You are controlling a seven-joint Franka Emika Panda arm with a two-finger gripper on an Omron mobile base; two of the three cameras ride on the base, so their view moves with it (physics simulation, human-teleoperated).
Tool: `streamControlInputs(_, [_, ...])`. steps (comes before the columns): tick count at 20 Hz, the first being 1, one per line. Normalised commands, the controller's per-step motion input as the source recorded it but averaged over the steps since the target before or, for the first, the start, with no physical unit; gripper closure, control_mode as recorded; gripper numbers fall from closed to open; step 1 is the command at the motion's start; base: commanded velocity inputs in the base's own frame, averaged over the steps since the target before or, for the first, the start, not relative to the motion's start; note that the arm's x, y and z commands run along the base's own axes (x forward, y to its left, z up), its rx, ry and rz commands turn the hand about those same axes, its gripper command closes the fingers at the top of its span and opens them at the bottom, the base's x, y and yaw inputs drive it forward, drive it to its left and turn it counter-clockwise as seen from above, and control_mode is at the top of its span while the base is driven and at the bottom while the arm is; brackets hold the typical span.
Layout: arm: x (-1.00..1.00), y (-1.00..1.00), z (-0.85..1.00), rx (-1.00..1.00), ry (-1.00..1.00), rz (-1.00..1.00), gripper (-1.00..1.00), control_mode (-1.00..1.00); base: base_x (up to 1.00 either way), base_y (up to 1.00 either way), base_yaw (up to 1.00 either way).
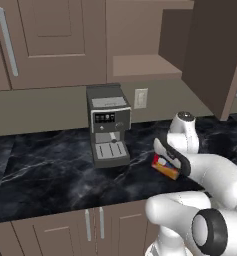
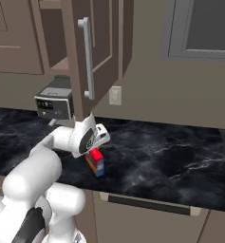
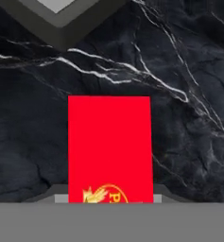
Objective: Pick the boxed food from the counter and place it in the cabinet. Then close the cabinet.
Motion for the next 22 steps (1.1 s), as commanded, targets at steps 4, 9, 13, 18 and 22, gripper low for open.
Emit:
streamControlInputs(4, [0.0, 0.5, 0.67, -0.15, 0.0, 0.38, 1.0, -1.0, 0.0, 0.0, 0.0])
streamControlInputs(9, [-0.04, 0.07, 0.96, -0.08, 0.0, 0.29, 1.0, -1.0, 0.0, 0.0, 0.0])
streamControlInputs(13, [-0.15, 0.0, 1.0, -0.05, -0.01, 0.22, 1.0, -1.0, 0.0, 0.0, 0.0])
streamControlInputs(18, [-0.03, 0.05, 1.0, -0.06, -0.01, 0.34, 1.0, -1.0, 0.0, 0.0, 0.0])
streamControlInputs(22, [0.0, 0.19, 1.0, -0.11, 0.0, 0.42, 1.0, -1.0, 0.0, 0.0, 0.0])
